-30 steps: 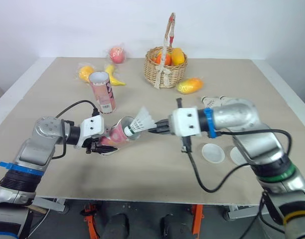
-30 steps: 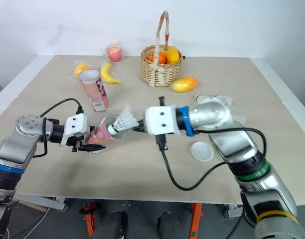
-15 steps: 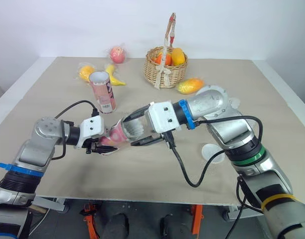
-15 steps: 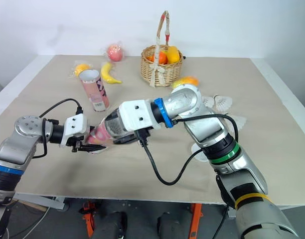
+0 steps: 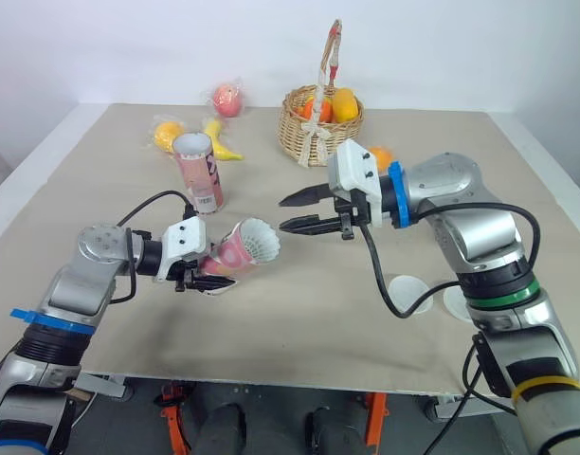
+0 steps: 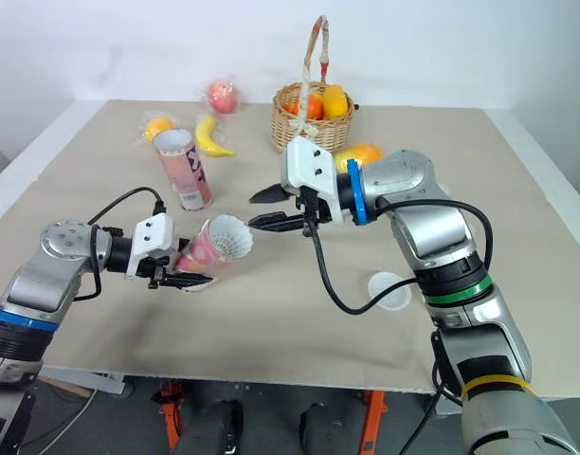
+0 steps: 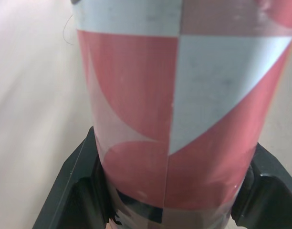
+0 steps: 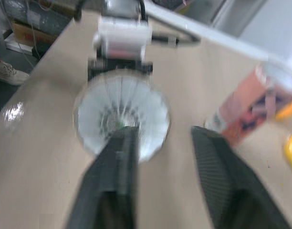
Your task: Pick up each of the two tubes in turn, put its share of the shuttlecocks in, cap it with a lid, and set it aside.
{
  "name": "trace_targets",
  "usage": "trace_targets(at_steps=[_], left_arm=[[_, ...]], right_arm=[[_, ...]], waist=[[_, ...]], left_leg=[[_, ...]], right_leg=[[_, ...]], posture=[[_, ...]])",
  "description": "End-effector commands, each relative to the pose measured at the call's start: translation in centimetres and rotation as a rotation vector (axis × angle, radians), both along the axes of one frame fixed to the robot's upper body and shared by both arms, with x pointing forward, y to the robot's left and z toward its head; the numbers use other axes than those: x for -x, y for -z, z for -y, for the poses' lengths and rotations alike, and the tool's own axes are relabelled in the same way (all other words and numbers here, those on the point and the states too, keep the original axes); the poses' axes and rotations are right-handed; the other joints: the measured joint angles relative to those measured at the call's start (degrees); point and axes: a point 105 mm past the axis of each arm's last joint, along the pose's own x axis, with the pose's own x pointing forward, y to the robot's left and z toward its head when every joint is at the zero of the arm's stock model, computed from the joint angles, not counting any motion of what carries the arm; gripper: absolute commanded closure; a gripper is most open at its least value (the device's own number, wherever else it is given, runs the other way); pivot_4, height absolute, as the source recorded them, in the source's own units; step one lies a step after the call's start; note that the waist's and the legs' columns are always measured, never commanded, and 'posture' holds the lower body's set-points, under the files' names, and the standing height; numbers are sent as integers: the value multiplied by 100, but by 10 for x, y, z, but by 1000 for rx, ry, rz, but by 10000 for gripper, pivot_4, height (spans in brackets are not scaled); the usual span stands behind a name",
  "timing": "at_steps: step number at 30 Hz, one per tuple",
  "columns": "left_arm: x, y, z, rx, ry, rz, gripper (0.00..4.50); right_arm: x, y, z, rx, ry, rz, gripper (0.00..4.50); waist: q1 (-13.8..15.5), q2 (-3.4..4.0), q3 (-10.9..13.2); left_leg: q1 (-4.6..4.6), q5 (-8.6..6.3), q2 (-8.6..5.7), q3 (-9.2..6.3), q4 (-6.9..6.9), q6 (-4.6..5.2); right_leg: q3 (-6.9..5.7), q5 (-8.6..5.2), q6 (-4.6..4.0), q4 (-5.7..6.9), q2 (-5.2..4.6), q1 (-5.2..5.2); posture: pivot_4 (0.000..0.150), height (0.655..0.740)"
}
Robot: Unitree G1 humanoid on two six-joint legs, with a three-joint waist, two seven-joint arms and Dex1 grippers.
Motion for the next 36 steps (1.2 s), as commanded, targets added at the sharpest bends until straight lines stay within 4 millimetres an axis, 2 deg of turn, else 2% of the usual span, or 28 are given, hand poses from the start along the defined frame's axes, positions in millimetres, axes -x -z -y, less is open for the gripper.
trace_targets(at_steps=[1, 7, 12, 15, 20, 22, 25, 28, 31, 35, 36], left_arm=[[5, -1, 14, -12, 70, -3, 18038], [2, -1, 16, -24, 79, -5, 18038], [0, -1, 16, -27, 79, -7, 18038], [-1, 0, 16, -28, 77, -7, 18038], [-2, 1, 16, -28, 72, -7, 18038], [-2, 2, 15, -27, 67, -5, 18038], [-2, 1, 15, -20, 62, -3, 18038], [-2, 2, 15, -19, 57, -4, 18038], [-1, 2, 15, -18, 54, -4, 18038], [0, 2, 14, -17, 52, -4, 18038], [0, 2, 14, -15, 52, -3, 18038]], right_arm=[[4, -16, -3, -4, -11, 70, 43320], [9, -7, -20, 92, -95, 80, 43320], [11, 26, -39, 277, -164, 33, 43320], [7, 39, -51, 339, -188, 40, 43320], [4, 37, -83, 341, -219, 52, 43320], [9, 32, -97, 320, -250, 49, 43320], [17, 32, -106, 307, -290, 38, 43320], [23, 37, -109, 306, -311, 18, 43320], [18, 35, -104, 307, -295, 17, 43320], [5, 6, -82, 274, -255, 15, 43320], [3, -1, -72, 273, -254, 24, 43320]], waist=[[0, 0, 0], [-16, -2, 2], [-14, -2, 2], [-20, -1, 2], [-22, -2, 2], [-24, -2, 2], [-47, -2, 2], [-79, -2, 2], [-81, -2, 2], [-73, -2, 3], [-72, -2, 4]], left_leg=[[-1, 0, 1, -5, -1, 0], [-2, 0, 3, -8, 0, 0], [2, 0, 7, -11, 0, 0], [0, 0, 6, -13, 4, 0], [5, 1, 9, -14, 5, -1], [4, 1, 10, -18, 6, -1], [10, 1, 14, -19, 5, -2], [15, 2, 20, -19, 5, -3], [20, 3, 30, -19, 5, -3], [18, 6, 32, -24, 5, -3], [16, 6, 30, -24, 5, -4]], right_leg=[[-6, -1, -3, 0, 2, 1], [-11, -1, -5, 0, 6, 1], [-16, -1, -7, 1, 10, 3], [-19, -1, -7, 1, 9, 4], [-20, 1, -11, 8, 13, 4], [-24, 2, -16, 10, 14, 5], [-25, 3, -19, 10, 17, 10], [-25, 2, -19, 14, 23, 10], [-25, 2, -18, 15, 34, 11], [-26, 2, -18, 16, 38, 11], [-26, 3, -18, 16, 36, 10]], posture=[[1500, 7400], [1500, 7400], [1500, 7400], [1500, 7400], [1500, 7400], [1500, 7400], [1500, 7400], [1500, 7400], [1500, 7400], [1500, 7400], [1500, 7400]])
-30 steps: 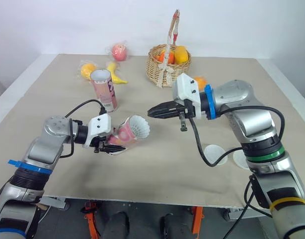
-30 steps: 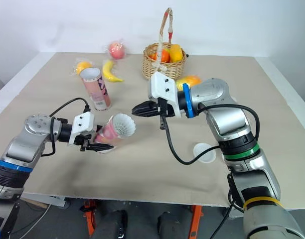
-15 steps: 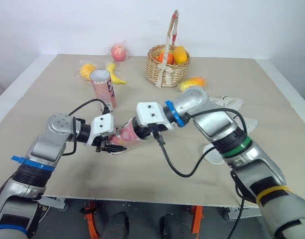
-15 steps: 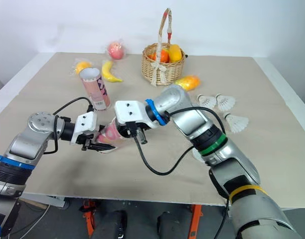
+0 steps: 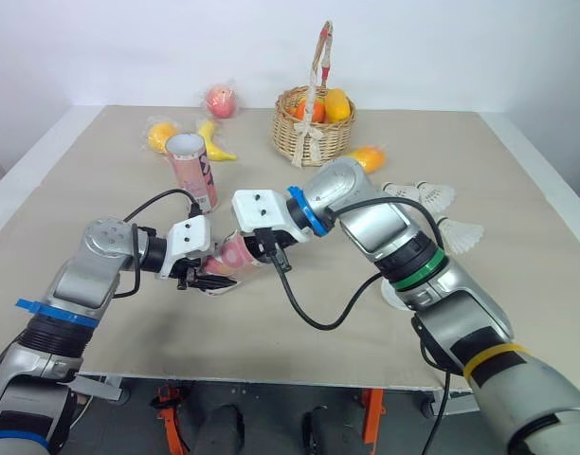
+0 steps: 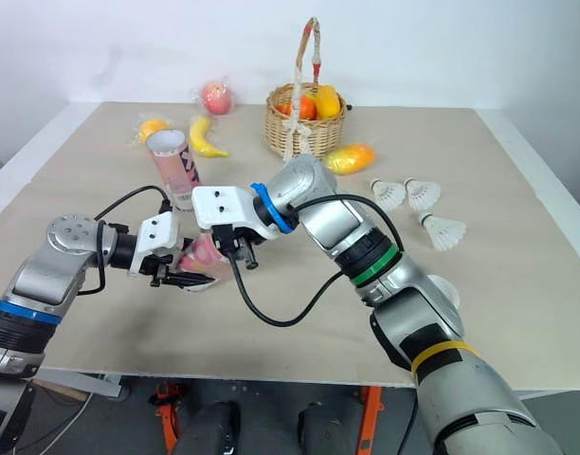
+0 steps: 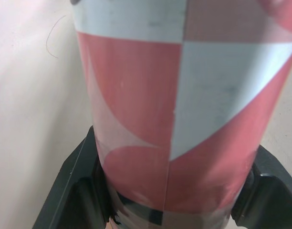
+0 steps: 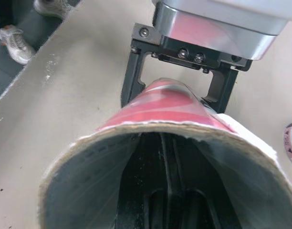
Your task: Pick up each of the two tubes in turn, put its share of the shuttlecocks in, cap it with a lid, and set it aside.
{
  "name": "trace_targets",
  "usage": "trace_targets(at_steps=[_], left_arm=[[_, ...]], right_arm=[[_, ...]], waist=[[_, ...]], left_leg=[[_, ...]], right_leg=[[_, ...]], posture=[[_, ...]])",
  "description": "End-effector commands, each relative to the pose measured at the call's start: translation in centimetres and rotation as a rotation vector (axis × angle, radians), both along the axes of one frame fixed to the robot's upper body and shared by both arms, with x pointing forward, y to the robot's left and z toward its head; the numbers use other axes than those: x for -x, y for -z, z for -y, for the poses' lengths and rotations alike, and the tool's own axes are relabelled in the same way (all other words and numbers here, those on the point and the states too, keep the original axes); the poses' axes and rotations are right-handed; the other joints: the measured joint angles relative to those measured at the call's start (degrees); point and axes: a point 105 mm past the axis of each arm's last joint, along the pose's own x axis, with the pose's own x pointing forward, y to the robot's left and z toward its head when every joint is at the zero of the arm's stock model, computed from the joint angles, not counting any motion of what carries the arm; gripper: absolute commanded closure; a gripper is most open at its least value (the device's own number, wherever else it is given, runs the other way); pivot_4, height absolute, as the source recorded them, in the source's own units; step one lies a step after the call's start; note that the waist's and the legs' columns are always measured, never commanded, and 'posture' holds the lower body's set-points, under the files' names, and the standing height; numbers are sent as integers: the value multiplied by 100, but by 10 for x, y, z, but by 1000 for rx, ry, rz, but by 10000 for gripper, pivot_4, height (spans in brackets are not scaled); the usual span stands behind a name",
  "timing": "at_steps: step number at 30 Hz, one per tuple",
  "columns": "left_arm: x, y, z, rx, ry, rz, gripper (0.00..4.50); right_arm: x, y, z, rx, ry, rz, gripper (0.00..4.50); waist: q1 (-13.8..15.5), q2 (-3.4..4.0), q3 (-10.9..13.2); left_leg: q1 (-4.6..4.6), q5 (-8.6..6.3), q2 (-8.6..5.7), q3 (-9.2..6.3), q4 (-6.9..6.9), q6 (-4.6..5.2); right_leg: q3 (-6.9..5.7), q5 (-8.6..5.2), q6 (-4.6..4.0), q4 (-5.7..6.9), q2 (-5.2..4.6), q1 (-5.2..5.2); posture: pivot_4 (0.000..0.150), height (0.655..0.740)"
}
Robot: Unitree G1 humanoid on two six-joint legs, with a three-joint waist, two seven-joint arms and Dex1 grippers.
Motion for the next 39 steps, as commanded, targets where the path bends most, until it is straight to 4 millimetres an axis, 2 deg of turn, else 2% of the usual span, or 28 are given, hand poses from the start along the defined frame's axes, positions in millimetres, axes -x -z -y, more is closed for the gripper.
trace_targets(at_steps=[1, 4, 7, 11, 13, 16, 18, 20, 22, 25, 26, 30, 35, 39], left_arm=[[4, 2, 11, 14, 32, 4, 18038], [4, 2, 12, 21, 34, 4, 18038], [5, 2, 13, 32, 37, 8, 18038], [6, -3, 18, 84, 43, 36, 18038], [5, -12, 22, 145, 43, 67, 18038], [5, -35, 33, 304, 54, 106, 18038], [8, -43, 40, 384, 69, 90, 18038], [11, -45, 45, 425, 83, 68, 18038], [13, -44, 51, 468, 91, 38, 18038], [13, -43, 63, 570, 83, -1, 18038], [12, -40, 68, 602, 75, -14, 18038], [11, -27, 80, 688, 47, -66, 18038], [13, 14, 94, 593, 49, -43, 18038], [14, 27, 99, 583, 58, -37, 18038]], right_arm=[[1, -46, 17, -71, -57, 67, 43320], [-2, -54, 41, -43, -62, 103, 43320], [-3, -65, 56, -50, -45, 112, 43320], [-10, -74, 87, -78, 47, 180, 43320], [-14, -77, 103, -108, 107, 229, 43320], [-28, -79, 139, -143, 290, 269, 43320], [-34, -75, 162, -139, 397, 246, 38073], [-36, -65, 184, -104, 487, 215, 30547], [-34, -47, 208, -20, 549, 188, 20227], [-19, -17, 236, 128, 557, 118, 5333], [-14, -8, 243, 172, 549, 93, 5333], [-11, 10, 257, 257, 577, 44, 5333], [-21, 27, 255, 291, 608, -2, 5333], [-25, 35, 251, 296, 609, -41, 5333]], waist=[[8, 0, 1], [15, -2, 1], [7, -1, 1], [41, -1, 2], [68, -4, 3], [79, -16, 11], [64, -22, 17], [36, -22, 17], [5, -23, 17], [-4, -23, 18], [-5, -22, 18], [-76, -19, 21], [-126, -23, 23], [-128, -23, 23]], left_leg=[[-3, 0, -5, 1, 0, 0], [-6, 0, -19, -1, 0, 0], [-7, -1, -24, 6, -1, -1], [-7, -1, -23, -1, -2, 0], [-9, -1, -24, 2, 1, 0], [-22, -1, -24, 7, 4, -1], [-40, -1, -23, 9, 6, -1], [-43, -1, -22, 8, 2, 0], [-41, -4, -20, 5, -3, 3], [-38, -7, -22, 5, -7, 7], [-38, -7, -22, 7, -6, 7], [-30, -7, -23, 22, -1, 7], [13, -4, -15, 25, -3, 2], [15, 2, -11, 24, -3, 1]], right_leg=[[0, 1, 0, 0, -6, 0], [-4, 0, 1, -4, -29, 3], [0, -2, 5, -7, -36, 3], [-6, -1, 1, -5, -31, 3], [-9, -2, 3, -7, -38, 6], [-4, 0, 9, -11, -42, -2], [-3, 3, 9, -13, -38, -21], [-2, 3, 5, -12, -33, -25], [-5, 0, 0, -11, -28, -25], [-6, -4, -1, -12, -29, -21], [-4, -4, -1, -12, -30, -22], [14, -1, 7, -12, -30, -20], [22, 0, 12, -10, -14, 12], [30, 6, 18, -9, -6, 10]], posture=[[1500, 7400], [1500, 7400], [1500, 7400], [1500, 7400], [1500, 7400], [1500, 7400], [1500, 7400], [1500, 7400], [1500, 7400], [1500, 7400], [1500, 7400], [1500, 7400], [1500, 7400], [1500, 7400]])
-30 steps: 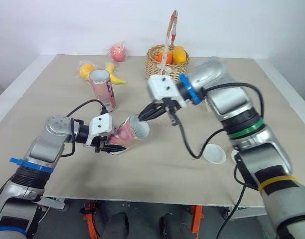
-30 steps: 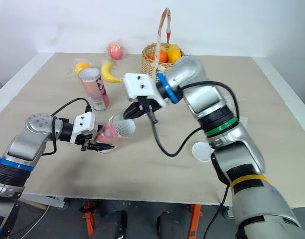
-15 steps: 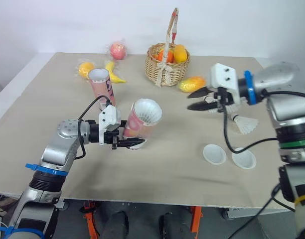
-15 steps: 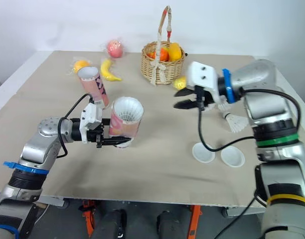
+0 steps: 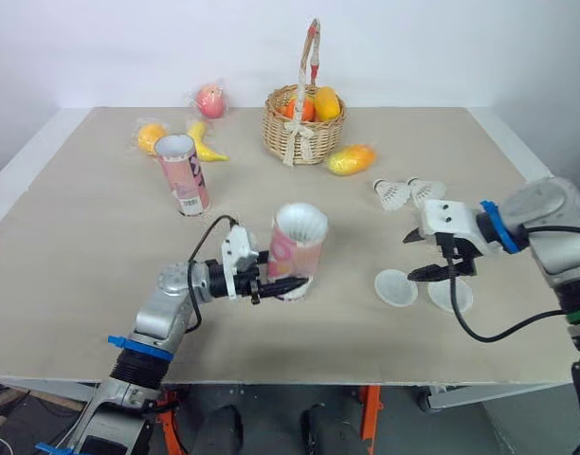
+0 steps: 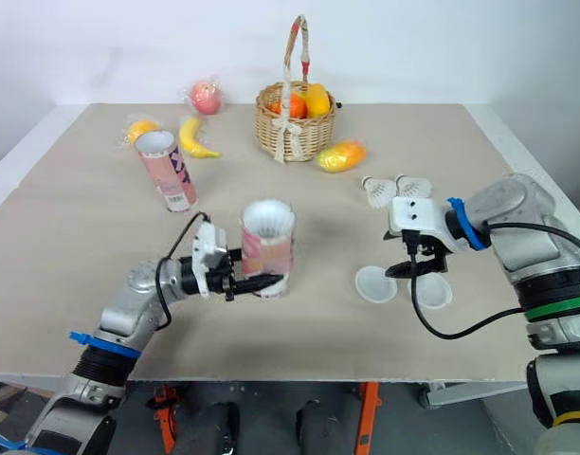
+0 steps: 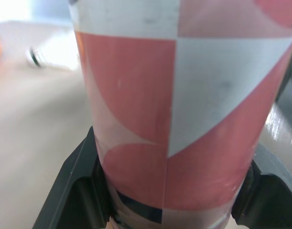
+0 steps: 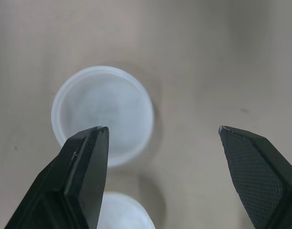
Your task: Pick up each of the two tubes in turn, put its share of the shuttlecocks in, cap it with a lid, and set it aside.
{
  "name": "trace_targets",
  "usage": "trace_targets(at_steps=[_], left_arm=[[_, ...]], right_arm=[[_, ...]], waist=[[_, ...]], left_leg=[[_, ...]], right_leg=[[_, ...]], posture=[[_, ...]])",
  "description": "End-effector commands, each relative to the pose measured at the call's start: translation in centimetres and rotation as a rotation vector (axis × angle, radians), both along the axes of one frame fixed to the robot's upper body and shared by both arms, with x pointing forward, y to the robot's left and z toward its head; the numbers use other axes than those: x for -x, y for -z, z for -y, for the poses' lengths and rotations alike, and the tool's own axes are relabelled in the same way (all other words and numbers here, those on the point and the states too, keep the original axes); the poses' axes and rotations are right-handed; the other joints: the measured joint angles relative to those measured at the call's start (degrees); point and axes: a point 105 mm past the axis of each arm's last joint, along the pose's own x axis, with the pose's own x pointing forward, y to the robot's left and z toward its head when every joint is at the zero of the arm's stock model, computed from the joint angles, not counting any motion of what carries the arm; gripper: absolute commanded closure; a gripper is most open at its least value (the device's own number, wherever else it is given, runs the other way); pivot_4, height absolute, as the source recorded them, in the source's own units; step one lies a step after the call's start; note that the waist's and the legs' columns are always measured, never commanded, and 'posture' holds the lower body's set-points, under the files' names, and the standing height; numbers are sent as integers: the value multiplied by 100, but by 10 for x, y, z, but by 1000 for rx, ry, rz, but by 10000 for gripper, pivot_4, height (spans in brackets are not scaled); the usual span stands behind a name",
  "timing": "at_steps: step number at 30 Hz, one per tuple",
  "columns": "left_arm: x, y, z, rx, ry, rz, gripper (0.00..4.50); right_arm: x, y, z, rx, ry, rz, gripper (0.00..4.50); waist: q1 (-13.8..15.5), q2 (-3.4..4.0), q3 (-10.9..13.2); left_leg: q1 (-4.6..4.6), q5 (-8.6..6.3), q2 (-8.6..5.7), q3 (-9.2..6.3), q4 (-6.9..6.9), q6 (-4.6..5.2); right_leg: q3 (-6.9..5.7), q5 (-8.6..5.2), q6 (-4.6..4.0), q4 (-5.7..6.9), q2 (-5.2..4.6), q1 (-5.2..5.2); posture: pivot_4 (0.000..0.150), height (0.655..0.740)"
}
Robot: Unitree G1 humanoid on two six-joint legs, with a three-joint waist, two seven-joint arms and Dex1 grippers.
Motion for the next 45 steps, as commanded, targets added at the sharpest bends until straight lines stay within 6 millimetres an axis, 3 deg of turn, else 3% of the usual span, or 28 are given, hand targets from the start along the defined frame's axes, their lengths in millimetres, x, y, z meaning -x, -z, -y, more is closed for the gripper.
trace_targets(at_steps=[1, 8, 10, 13, 17, 18, 25, 29, 36, 41, 45], left_arm=[[1, -4, 4, 13, 8, 76, 18038], [1, 1, 3, 66, -19, 85, 18038], [2, 4, 3, 69, -19, 79, 18038], [2, 6, 2, 79, -27, 68, 18038], [3, 10, 1, 73, -22, 54, 18038], [3, 11, 1, 69, -20, 53, 18038], [2, 12, 0, 63, -21, 50, 18038], [3, 16, 1, 52, -13, 40, 18038], [3, 20, 1, 38, 2, 30, 18038], [1, 19, 0, 26, 12, 34, 18038], [0, 20, -1, 12, 24, 38, 18038]], right_arm=[[-4, -8, 0, 5, 3, 14, 5333], [-7, 7, -3, 24, 5, -38, 5333], [-5, 10, -5, 28, -8, -55, 10401], [-1, 12, -7, 38, -35, -78, 22694], [3, 17, -10, 51, -67, -99, 42354], [3, 17, -10, 51, -72, -102, 43820], [0, 7, -16, 16, -70, -71, 43820], [-2, -25, -33, -69, -99, 7, 43820], [22, -93, -52, -168, -241, 159, 43820], [37, -143, -93, -280, -391, 243, 43820], [40, -148, -136, -255, -527, 271, 43820]], waist=[[2, 0, 0], [4, 0, 0], [4, 0, 0], [4, 0, 0], [3, 0, 0], [3, 0, 0], [3, 0, 0], [1, 2, -1], [3, 2, -1], [-6, 3, -2], [-17, 5, -4]], left_leg=[[-1, 0, 0, 1, 0, 0], [-4, -1, -7, 14, -2, -1], [-5, -2, -8, 14, -3, -2], [-5, -2, -8, 14, -3, -2], [-2, -2, -7, 14, -3, -2], [-2, -2, -7, 14, -2, -2], [-2, -2, -7, 14, -2, -2], [-1, -2, -6, 14, -2, -2], [-3, -3, -6, 12, -4, -3], [6, -3, 0, 17, -4, -3], [14, -3, 8, 18, -4, -2]], right_leg=[[2, 1, 0, 0, -1, -1], [15, 8, -10, -2, -9, -3], [16, 7, -9, -2, -11, -5], [16, 7, -9, -2, -10, -4], [16, 8, -8, -1, -9, -4], [16, 8, -8, -1, -8, -4], [16, 8, -9, -1, -8, -3], [16, 9, -9, -1, -7, -3], [14, 6, -8, -1, -9, -3], [16, 3, -1, -1, -6, -1], [16, 1, 2, 2, 2, -1]], posture=[[1500, 7400], [1500, 7400], [1500, 7400], [1500, 7400], [1500, 7400], [1500, 7400], [1500, 7400], [1500, 7400], [1500, 7400], [1500, 7400], [1500, 7400]])
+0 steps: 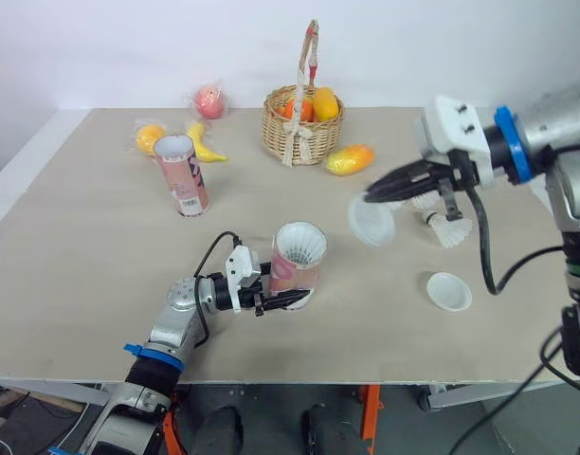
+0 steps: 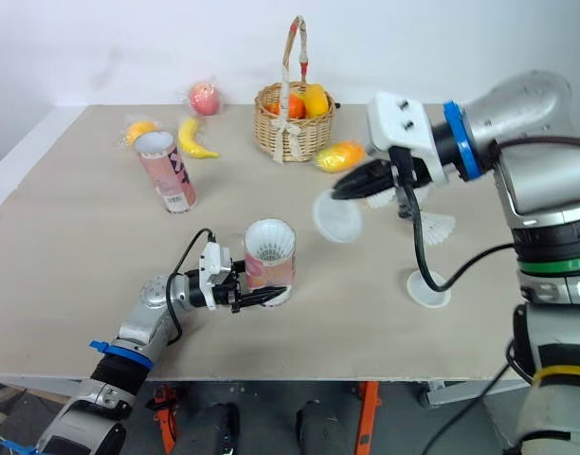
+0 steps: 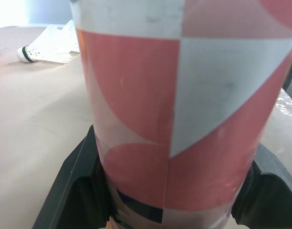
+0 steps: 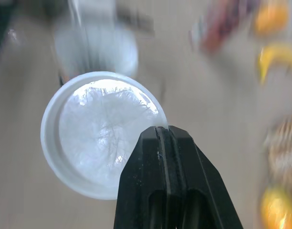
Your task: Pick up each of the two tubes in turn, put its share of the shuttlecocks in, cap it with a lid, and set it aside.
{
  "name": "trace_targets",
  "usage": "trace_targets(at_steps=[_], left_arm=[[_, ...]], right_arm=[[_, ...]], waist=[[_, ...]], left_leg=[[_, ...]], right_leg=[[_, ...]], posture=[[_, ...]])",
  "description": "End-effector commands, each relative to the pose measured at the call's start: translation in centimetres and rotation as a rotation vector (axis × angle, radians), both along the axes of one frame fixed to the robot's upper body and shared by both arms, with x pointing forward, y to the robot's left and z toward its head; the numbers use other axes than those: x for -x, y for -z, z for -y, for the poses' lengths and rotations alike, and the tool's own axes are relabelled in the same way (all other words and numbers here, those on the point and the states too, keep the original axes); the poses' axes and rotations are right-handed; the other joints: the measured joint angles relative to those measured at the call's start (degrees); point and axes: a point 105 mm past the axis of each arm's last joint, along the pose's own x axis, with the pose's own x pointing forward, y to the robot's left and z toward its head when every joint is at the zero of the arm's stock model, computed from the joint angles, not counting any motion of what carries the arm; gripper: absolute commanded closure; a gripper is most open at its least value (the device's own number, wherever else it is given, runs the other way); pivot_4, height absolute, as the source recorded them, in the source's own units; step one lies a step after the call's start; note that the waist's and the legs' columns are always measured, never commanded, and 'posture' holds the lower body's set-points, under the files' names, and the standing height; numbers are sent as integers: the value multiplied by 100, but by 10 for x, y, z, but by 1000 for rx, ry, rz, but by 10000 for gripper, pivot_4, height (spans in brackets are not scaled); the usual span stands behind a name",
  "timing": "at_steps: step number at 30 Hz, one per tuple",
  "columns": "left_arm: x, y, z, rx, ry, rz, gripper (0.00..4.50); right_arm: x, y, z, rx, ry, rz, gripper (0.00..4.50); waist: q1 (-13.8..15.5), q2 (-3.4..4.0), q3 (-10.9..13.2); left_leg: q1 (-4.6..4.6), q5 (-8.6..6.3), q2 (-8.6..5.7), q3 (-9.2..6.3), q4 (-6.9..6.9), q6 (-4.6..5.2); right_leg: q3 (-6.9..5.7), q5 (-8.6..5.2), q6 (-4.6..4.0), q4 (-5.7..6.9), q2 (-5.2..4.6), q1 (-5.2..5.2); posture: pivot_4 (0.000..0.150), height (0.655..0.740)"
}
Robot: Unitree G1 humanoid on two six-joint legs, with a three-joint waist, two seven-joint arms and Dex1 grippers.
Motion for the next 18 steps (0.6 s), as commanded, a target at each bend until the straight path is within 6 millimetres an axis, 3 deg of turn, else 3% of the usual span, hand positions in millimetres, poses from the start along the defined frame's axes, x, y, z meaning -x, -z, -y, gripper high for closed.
trace_targets(at_steps=[1, 7, 13, 18], left_arm=[[0, 10, 0, -42, 16, -22, 18038], [-2, 8, -1, -48, 20, -12, 18038], [-1, 9, -5, -48, 14, -16, 18038], [-1, 10, -7, -48, 5, -22, 18038]], right_arm=[[9, -2, -32, 63, -118, 48, 43820], [-6, 14, -64, 171, -160, 123, 43820], [-11, 21, -69, 224, -194, 157, 43820], [-3, 27, -64, 292, -252, 165, 43820]], waist=[[0, 0, -1], [14, -1, -1], [17, -1, -1], [14, -1, -2]], left_leg=[[3, 0, 2, 1, 0, 0], [-8, 0, 1, -1, 2, 0], [-15, 0, -1, -9, 2, 0], [-9, 0, 4, -11, 2, 0]], right_leg=[[-1, 1, -1, 0, 1, 0], [2, 16, -26, 1, 3, -5], [-1, 15, -26, 0, 4, -7], [-3, 18, -32, 1, 11, -5]], posture=[[1500, 7400], [1500, 7400], [1500, 7400], [1500, 7400]])
